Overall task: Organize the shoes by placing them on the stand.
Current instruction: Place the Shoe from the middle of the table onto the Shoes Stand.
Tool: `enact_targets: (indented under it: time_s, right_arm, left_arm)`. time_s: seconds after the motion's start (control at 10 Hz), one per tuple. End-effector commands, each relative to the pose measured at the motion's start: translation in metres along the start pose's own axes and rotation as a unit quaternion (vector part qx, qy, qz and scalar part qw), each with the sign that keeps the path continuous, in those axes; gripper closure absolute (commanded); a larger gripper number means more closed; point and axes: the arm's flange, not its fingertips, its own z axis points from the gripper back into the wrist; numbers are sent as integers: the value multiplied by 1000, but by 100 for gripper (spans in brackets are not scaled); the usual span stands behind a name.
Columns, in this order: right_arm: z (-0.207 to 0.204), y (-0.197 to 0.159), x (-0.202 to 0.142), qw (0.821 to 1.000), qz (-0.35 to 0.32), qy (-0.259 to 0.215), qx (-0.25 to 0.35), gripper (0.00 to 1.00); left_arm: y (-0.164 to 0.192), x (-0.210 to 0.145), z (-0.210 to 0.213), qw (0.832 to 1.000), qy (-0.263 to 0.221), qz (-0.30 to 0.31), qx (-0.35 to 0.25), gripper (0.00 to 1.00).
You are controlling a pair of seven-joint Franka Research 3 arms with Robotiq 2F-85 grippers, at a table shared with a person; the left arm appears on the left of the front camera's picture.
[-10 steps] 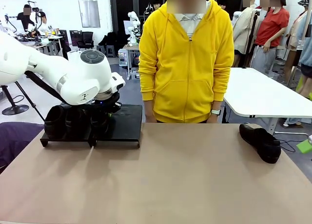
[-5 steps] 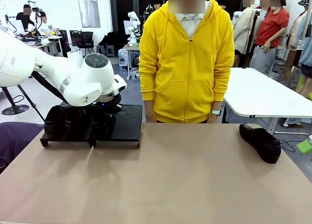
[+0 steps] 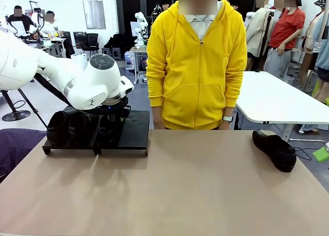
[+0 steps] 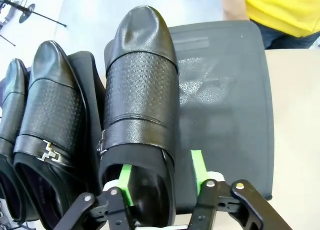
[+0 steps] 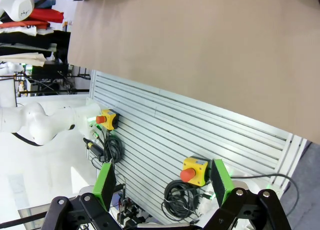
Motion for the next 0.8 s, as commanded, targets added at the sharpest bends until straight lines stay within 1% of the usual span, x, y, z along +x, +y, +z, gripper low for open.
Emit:
enact_targets:
  time_s: [0.0, 0.1, 0.2, 0.4, 0.5, 0.6, 0.7]
  right_arm:
    - [2, 0, 0, 1000, 13, -2, 11, 0]
    - [2, 0, 0, 1000, 13, -2, 11, 0]
    - [2, 0, 0, 1000, 13, -2, 11, 0]
    - [2, 0, 0, 1000, 13, -2, 11, 0]
    - [2, 0, 0, 1000, 13, -2, 11, 0]
    - [2, 0, 0, 1000, 13, -2, 11, 0]
    - [2, 0, 0, 1000, 13, -2, 11, 0]
  left_arm:
    - [0, -2, 8, 1000, -14, 6, 12, 0]
    - [2, -1, 17, 1000, -20, -1, -13, 0]
    - [6, 1, 29, 1000, -28, 1, -8, 0]
    - [12, -3, 66, 998, -35, -22, -38, 0]
    - [20, -9, 96, 997, -57, -27, -43, 0]
    - [30, -18, 133, 996, -59, -37, -56, 0]
    - [41, -30, 175, 991, -19, -62, -115, 0]
